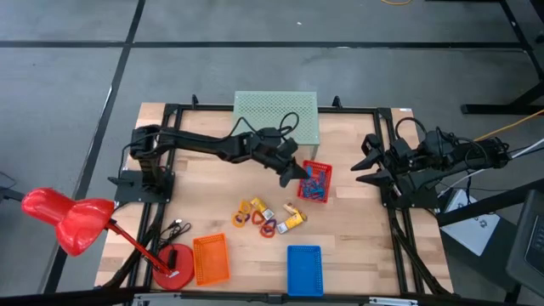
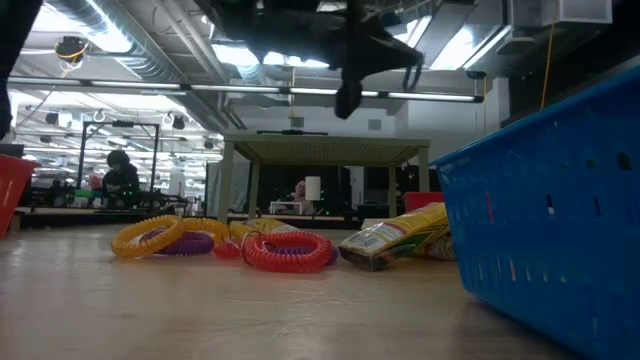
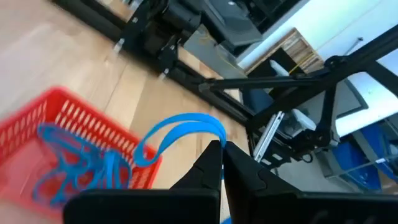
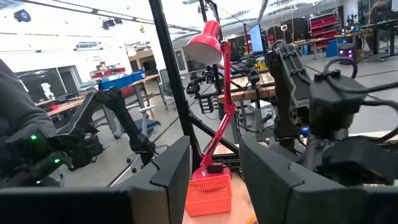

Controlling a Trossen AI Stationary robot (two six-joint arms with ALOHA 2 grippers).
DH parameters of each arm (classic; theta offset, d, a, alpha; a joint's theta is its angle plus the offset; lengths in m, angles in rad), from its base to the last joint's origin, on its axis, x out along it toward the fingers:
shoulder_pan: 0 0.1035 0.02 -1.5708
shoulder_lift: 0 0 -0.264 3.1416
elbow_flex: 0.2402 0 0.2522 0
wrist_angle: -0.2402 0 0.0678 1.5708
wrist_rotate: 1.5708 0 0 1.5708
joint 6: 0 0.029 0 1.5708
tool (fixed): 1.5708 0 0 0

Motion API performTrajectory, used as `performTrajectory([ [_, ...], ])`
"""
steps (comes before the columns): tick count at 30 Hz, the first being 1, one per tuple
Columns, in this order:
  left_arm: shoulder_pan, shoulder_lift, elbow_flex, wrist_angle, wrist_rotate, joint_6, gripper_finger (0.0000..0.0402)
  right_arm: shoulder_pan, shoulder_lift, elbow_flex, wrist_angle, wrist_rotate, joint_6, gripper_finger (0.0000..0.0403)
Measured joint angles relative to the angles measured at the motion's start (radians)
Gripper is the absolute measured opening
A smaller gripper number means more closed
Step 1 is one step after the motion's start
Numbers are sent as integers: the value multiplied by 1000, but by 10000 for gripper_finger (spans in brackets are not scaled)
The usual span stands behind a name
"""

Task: Pick & Place Office Desk Supplies
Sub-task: Put the blue rubber band into the red basket

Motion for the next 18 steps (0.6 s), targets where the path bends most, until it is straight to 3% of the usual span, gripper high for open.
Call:
performTrajectory([
  [11,-4,215,242,-15,77,56,3,-3,0,0,0,8,3,142],
  [18,-2,300,315,-112,87,112,22,-3,0,0,0,8,13,142],
])
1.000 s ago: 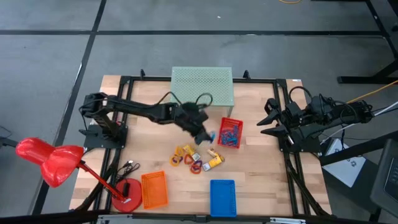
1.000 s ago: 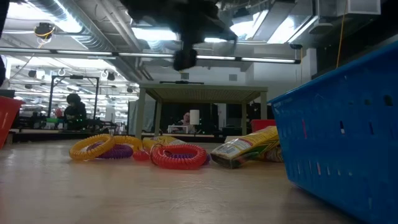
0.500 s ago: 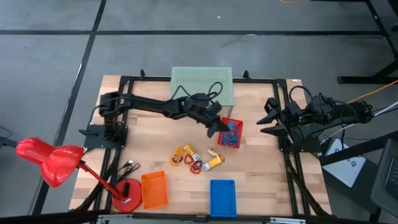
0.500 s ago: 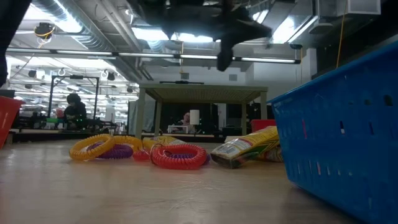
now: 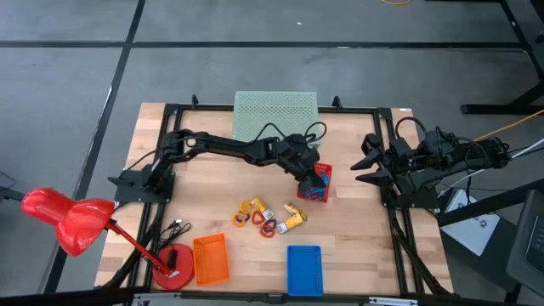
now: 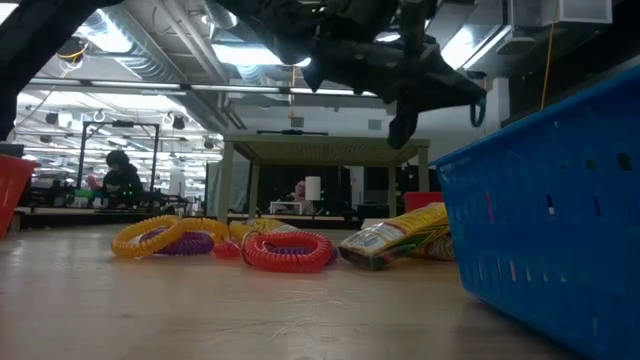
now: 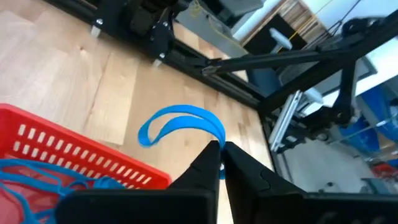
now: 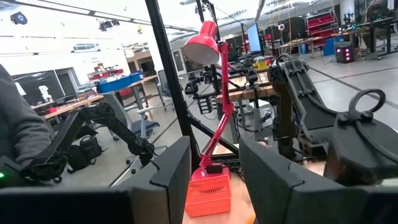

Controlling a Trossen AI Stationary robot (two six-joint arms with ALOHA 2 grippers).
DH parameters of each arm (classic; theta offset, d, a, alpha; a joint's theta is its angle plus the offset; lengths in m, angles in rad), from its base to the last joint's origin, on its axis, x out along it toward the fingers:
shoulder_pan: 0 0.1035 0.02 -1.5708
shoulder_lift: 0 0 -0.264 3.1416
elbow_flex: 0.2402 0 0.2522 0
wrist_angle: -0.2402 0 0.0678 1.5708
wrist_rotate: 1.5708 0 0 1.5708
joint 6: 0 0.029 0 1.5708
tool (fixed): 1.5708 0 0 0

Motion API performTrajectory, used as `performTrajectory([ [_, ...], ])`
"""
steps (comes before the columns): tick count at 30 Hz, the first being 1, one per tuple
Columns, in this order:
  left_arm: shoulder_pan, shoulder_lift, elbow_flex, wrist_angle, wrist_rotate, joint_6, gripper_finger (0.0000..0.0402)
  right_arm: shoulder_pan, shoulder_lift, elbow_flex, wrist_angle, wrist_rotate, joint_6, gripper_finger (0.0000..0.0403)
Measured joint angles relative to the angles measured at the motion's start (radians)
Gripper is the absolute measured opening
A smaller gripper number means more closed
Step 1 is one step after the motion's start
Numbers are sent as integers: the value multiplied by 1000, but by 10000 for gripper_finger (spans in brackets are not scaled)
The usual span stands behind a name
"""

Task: Pick & Place Office Desk Supplies
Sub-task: Put the blue rubber band into the red basket, then put the crayon box into the blue basket

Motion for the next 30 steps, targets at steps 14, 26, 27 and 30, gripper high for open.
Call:
performTrajectory([
  [14,6,0,0,-35,-94,10,169,0,0,0,-4,-8,12,142],
  [26,8,-6,0,11,-44,-89,191,0,0,0,-4,-9,17,142],
  [27,10,-12,0,28,-28,-103,191,0,0,0,-4,-9,18,142],
  [30,13,-53,-1,126,7,-143,191,1,0,0,1,-8,70,142],
])
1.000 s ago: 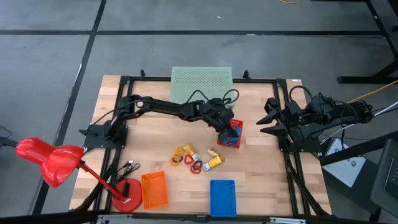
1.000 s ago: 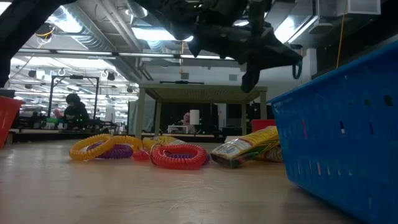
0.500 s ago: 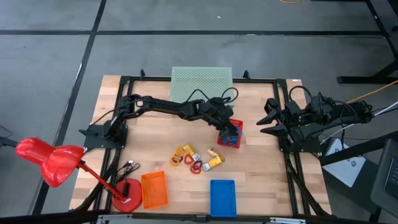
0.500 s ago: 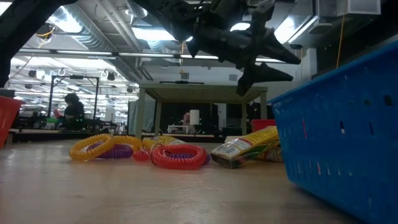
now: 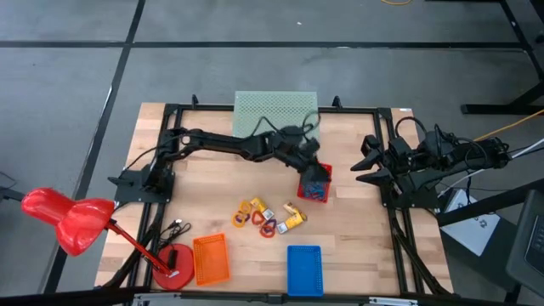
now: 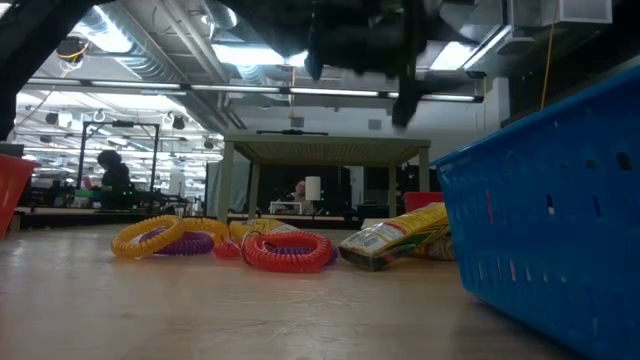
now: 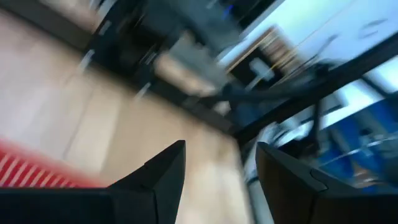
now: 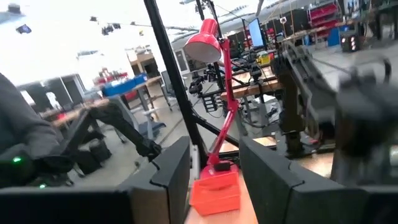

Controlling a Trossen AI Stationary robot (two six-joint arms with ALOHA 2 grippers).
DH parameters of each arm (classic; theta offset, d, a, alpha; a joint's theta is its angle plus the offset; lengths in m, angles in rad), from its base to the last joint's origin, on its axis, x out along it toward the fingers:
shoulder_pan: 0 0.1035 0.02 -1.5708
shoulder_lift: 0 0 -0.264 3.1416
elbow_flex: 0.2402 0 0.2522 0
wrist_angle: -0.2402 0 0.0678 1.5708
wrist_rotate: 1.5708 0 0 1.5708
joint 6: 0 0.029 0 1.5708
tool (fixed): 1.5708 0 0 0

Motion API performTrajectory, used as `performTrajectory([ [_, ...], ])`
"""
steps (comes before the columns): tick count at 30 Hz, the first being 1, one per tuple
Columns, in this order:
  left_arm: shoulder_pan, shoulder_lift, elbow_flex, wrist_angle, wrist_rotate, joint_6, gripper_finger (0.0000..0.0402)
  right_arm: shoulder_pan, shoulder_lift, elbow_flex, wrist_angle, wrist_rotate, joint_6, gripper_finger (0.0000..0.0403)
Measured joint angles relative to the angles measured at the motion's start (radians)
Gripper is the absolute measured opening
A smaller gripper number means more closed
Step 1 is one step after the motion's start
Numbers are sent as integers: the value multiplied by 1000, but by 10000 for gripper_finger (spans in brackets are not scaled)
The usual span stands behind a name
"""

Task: Pick & Place Office Desk Supplies
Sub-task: Put the crayon box into the blue basket

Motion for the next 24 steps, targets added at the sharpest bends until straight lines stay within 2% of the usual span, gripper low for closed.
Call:
performTrajectory([
  [2,0,-50,0,54,-6,1,190,0,0,0,34,5,55,142],
  [5,0,-153,1,49,-48,49,182,0,0,0,133,7,174,142],
  [9,-5,-325,1,-71,-142,171,167,0,0,0,287,0,313,142],
  [13,-19,-504,1,-223,-295,297,159,0,0,0,501,38,241,142],
  [16,-39,-627,2,-325,-449,364,160,0,6,0,621,80,167,142],
  [22,-142,-802,2,-453,-757,483,162,0,36,0,618,213,95,142],
  [24,-197,-835,2,-494,-857,516,162,0,65,0,622,211,106,142],
])
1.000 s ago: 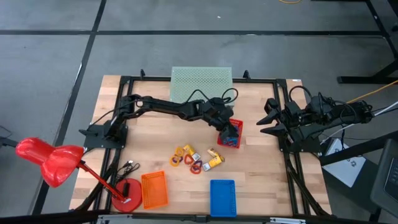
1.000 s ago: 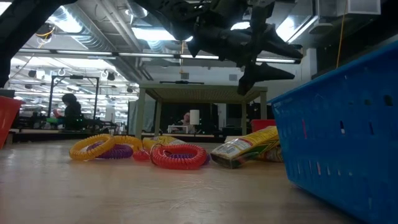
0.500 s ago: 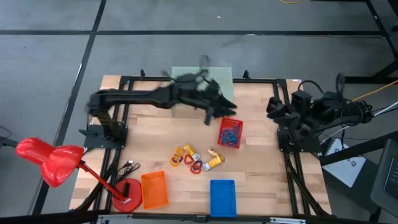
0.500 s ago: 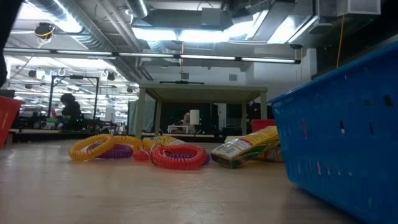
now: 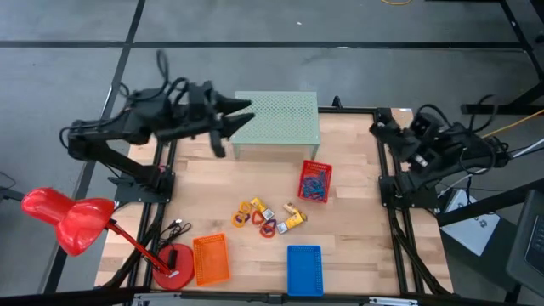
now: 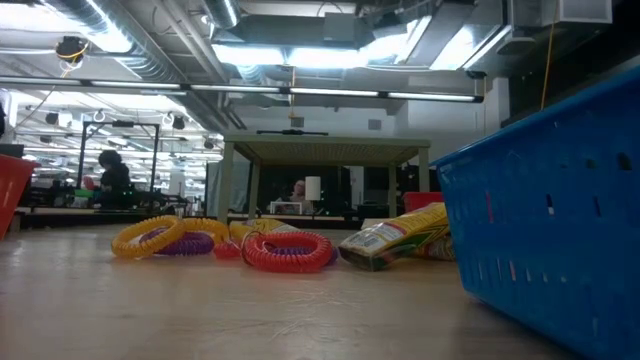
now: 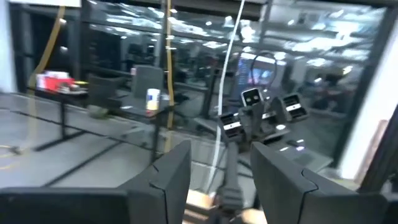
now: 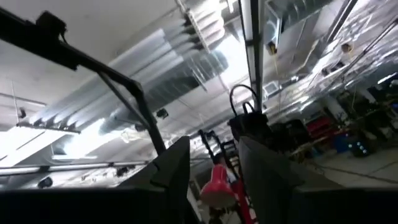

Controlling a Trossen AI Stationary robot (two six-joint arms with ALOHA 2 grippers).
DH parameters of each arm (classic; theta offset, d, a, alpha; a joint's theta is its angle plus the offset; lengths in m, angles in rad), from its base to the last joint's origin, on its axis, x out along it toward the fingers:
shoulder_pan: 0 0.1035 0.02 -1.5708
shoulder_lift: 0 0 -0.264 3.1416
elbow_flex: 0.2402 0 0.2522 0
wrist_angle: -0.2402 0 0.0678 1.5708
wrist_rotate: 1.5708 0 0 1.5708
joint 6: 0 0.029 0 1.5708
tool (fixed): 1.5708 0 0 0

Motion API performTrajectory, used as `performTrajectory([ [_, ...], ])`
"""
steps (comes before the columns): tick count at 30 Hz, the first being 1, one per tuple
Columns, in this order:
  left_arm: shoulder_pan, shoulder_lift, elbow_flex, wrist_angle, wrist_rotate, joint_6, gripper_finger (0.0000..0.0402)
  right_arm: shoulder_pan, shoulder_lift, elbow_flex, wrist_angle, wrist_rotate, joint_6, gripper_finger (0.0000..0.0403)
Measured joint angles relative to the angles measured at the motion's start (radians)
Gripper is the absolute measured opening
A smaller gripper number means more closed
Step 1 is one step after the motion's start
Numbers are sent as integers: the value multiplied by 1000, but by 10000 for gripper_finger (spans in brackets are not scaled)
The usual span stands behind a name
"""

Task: Pick & Place Office Desk Supplies
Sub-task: Put the crayon box into the blue basket

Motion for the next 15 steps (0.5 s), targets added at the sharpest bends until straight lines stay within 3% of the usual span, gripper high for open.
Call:
performTrajectory([
  [2,-58,-19,0,-29,-94,22,162,0,30,0,6,6,-3,142],
  [8,-214,-40,-74,-40,-323,-7,162,-1,98,0,17,181,-17,142],
  [11,-269,-46,-200,72,-403,-54,162,-5,119,0,17,249,-70,142],
  [15,-323,-71,-456,373,-480,-103,162,-20,159,17,-29,229,-60,142],
])
